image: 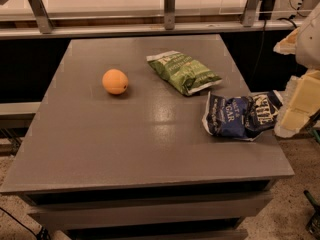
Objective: Pick green jalapeno chip bag
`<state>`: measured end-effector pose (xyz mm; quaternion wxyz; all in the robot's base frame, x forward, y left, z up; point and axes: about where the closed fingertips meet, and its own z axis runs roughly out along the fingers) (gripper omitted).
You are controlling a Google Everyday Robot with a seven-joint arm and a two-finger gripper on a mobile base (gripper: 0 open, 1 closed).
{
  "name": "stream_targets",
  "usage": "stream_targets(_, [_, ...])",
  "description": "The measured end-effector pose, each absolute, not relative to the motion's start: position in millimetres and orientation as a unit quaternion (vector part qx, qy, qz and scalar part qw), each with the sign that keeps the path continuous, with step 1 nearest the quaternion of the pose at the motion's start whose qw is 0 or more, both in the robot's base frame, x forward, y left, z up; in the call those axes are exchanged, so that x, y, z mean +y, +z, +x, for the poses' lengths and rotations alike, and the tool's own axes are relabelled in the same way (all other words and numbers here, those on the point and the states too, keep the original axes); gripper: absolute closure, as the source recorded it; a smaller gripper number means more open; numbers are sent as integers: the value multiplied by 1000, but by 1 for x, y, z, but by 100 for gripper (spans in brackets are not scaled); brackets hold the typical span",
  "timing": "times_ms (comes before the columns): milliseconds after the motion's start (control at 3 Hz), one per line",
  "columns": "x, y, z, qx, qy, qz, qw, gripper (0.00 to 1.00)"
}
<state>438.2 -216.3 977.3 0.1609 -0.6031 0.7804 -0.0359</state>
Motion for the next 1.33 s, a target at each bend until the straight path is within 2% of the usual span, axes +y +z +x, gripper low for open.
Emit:
stream_targets(667, [-209,979,456,771,-36,-610,179,0])
stream_targets(1333, [-191,958,543,754,-14,-613,235,0])
